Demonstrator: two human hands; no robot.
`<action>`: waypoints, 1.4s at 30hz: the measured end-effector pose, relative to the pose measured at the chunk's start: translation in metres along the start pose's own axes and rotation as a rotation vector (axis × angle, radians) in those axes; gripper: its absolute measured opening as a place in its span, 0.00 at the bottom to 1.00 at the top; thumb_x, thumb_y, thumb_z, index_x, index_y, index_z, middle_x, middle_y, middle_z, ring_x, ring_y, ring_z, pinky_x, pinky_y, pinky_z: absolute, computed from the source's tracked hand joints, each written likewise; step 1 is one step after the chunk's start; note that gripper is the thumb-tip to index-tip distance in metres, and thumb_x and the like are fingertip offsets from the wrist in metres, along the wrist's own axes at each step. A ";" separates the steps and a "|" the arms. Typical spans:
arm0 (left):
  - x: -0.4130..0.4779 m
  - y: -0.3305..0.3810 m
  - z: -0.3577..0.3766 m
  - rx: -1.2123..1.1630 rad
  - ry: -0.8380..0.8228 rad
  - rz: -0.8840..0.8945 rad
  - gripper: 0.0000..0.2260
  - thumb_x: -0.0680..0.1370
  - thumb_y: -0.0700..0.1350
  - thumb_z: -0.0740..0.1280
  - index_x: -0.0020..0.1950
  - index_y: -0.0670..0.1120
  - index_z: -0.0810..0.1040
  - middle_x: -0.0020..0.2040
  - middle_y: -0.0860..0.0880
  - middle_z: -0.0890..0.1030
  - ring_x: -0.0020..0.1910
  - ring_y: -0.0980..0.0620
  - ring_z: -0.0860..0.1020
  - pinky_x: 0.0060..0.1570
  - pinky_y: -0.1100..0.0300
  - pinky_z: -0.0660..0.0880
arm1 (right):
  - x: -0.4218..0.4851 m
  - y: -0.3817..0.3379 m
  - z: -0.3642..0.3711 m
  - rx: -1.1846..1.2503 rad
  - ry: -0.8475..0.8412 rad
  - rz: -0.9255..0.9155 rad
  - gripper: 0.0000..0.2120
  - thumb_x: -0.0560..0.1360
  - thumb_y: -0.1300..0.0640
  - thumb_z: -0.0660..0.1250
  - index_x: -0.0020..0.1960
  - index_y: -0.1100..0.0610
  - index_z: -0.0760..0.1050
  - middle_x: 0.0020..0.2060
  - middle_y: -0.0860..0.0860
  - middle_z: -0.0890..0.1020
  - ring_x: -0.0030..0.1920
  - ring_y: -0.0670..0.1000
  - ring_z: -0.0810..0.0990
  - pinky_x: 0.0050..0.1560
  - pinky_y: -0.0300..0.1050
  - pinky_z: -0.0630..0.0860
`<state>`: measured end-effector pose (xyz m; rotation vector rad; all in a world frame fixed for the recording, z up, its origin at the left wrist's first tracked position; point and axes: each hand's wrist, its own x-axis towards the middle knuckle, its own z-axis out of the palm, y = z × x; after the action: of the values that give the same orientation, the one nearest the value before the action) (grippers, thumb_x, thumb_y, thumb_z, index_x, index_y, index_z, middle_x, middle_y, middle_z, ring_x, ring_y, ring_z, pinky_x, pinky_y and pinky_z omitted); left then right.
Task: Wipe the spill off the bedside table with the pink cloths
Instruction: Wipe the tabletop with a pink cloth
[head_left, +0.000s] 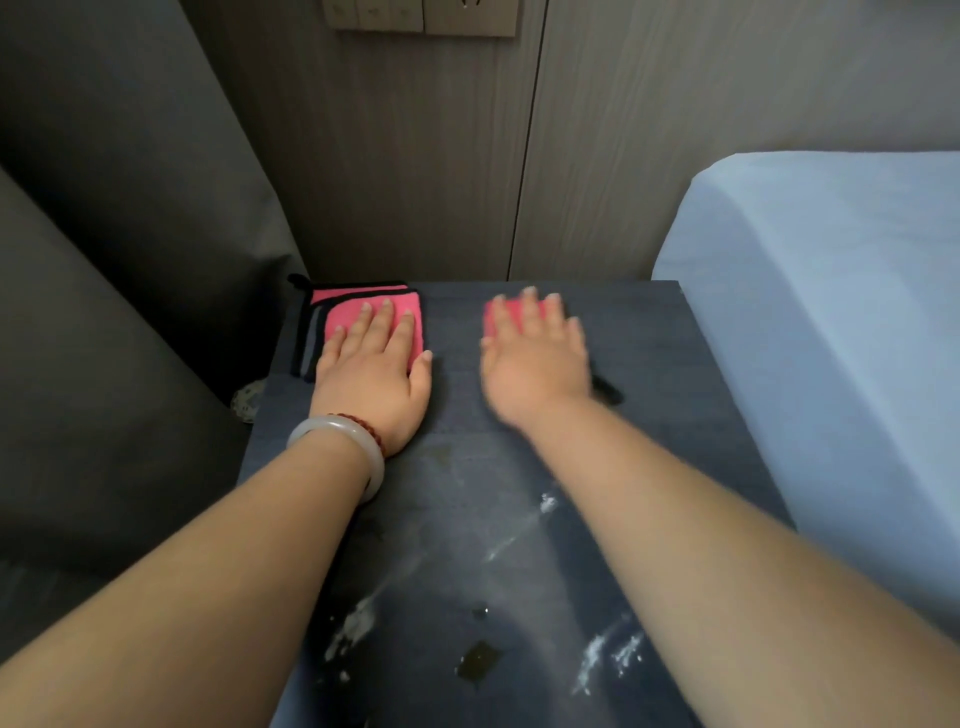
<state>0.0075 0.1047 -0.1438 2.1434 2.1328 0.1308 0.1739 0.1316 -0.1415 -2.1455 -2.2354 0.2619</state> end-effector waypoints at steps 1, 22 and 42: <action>0.000 -0.001 0.000 -0.004 -0.004 0.003 0.27 0.82 0.57 0.45 0.80 0.50 0.50 0.80 0.49 0.48 0.78 0.50 0.44 0.75 0.51 0.42 | -0.015 -0.017 0.005 0.011 0.004 -0.096 0.27 0.82 0.46 0.44 0.80 0.47 0.44 0.80 0.53 0.44 0.78 0.58 0.41 0.76 0.58 0.42; -0.001 0.001 -0.001 -0.027 0.010 0.005 0.26 0.83 0.55 0.45 0.80 0.49 0.53 0.80 0.49 0.50 0.79 0.49 0.46 0.76 0.50 0.44 | -0.038 0.048 -0.004 -0.026 -0.038 -0.061 0.26 0.83 0.46 0.43 0.79 0.43 0.43 0.80 0.49 0.43 0.79 0.54 0.42 0.76 0.54 0.43; -0.001 0.001 -0.002 -0.011 -0.014 0.006 0.26 0.83 0.56 0.43 0.80 0.49 0.51 0.80 0.49 0.48 0.79 0.50 0.45 0.76 0.50 0.43 | -0.036 0.094 -0.011 -0.018 -0.026 0.156 0.26 0.83 0.48 0.43 0.79 0.44 0.43 0.80 0.51 0.43 0.79 0.55 0.42 0.77 0.55 0.43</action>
<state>0.0084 0.1038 -0.1419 2.1379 2.1134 0.1275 0.2703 0.0997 -0.1406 -2.3434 -2.0931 0.2769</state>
